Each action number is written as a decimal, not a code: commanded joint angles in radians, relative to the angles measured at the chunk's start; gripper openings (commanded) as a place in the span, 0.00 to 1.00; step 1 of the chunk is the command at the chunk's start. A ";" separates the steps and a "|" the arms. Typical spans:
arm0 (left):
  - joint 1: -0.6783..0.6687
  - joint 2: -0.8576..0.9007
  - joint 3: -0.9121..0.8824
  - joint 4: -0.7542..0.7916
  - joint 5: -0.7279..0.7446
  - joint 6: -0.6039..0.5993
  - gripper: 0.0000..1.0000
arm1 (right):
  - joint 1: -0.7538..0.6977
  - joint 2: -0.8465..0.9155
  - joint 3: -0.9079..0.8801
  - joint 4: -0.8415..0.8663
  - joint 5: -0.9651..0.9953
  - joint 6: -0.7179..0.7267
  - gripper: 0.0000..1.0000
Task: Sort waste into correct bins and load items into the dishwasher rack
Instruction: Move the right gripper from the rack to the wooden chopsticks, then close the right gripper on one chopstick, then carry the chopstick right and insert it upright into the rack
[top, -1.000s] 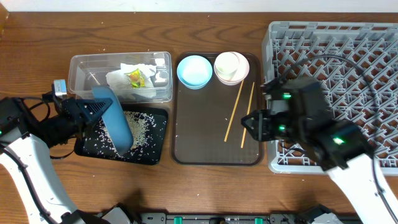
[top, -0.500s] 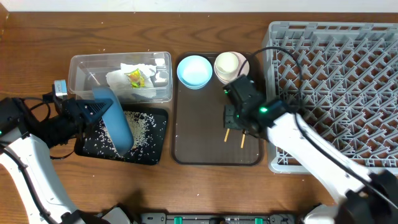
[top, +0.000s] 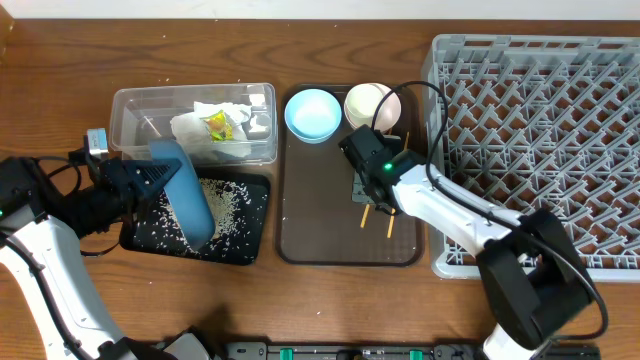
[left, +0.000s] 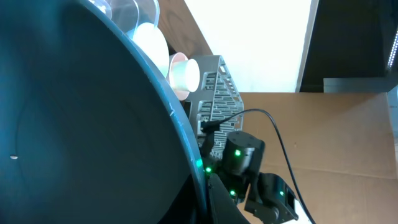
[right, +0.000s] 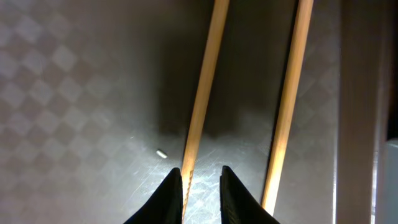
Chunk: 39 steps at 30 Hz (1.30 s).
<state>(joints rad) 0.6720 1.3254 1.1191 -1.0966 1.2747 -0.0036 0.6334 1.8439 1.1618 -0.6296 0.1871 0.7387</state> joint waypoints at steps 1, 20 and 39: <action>-0.004 -0.016 0.033 -0.002 0.010 -0.001 0.06 | 0.010 0.039 0.013 0.006 0.033 0.062 0.15; -0.004 -0.016 0.033 -0.002 0.010 -0.001 0.06 | 0.012 0.080 0.013 0.035 0.030 0.080 0.22; -0.004 -0.016 0.033 -0.002 -0.009 -0.001 0.06 | 0.016 0.078 0.002 0.034 0.018 0.094 0.01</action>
<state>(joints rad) 0.6720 1.3254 1.1191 -1.0962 1.2522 -0.0036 0.6373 1.9186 1.1660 -0.5865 0.2024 0.8242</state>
